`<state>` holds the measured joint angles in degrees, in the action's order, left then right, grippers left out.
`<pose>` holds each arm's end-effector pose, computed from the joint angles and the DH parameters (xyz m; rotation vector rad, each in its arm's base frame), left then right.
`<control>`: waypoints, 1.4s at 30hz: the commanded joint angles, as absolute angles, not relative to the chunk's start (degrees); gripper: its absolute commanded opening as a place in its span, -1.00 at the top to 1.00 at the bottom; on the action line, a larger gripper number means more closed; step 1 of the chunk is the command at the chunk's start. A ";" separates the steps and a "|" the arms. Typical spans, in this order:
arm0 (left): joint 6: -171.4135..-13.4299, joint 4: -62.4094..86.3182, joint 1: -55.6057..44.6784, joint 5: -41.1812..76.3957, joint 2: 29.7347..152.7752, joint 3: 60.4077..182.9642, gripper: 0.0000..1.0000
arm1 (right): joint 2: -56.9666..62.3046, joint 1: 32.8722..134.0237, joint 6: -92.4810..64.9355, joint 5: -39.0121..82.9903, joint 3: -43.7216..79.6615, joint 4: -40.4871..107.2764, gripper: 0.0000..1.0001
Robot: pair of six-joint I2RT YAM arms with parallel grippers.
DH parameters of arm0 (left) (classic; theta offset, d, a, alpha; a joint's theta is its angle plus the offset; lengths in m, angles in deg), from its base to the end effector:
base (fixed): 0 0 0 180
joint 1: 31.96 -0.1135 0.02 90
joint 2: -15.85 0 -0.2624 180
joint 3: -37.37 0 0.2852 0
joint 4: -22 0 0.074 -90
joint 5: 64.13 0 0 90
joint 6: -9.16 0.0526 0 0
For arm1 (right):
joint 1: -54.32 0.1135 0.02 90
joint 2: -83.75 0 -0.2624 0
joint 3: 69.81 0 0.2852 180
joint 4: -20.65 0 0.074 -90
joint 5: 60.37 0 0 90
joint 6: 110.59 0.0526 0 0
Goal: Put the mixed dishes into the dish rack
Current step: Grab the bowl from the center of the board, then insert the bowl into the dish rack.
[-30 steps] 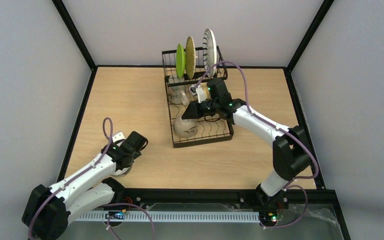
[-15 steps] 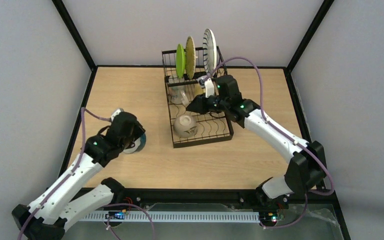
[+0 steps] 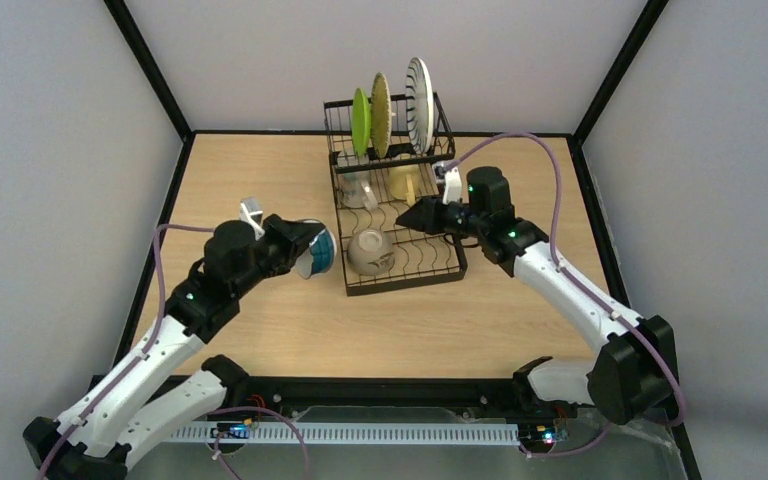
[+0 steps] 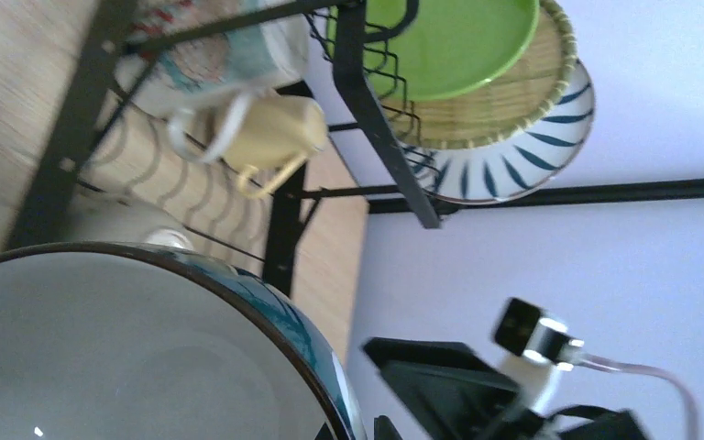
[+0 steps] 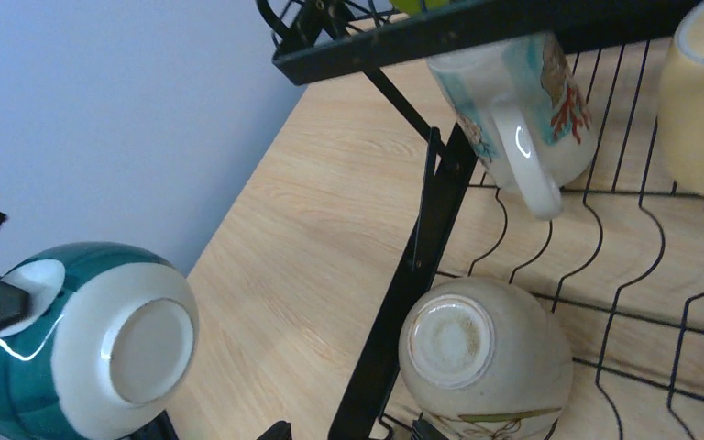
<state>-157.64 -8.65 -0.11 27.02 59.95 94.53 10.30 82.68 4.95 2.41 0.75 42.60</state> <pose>0.1960 -0.1205 0.3223 -0.8128 1.9244 -1.2300 0.2875 0.1825 0.2999 -0.3755 2.0860 1.0587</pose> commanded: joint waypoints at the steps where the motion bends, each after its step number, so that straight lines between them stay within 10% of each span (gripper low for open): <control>1: -168.47 12.61 -0.24 20.82 58.32 90.66 0.97 | 12.31 81.07 9.15 -2.05 -3.85 36.56 -0.48; 25: -188.77 60.90 2.51 22.78 72.06 85.53 0.97 | 3.62 79.90 36.30 -21.25 -17.10 -1.61 -0.58; 42: -192.36 66.14 3.92 29.43 88.09 111.71 0.97 | 15.58 80.36 -4.16 11.37 6.66 37.05 -0.52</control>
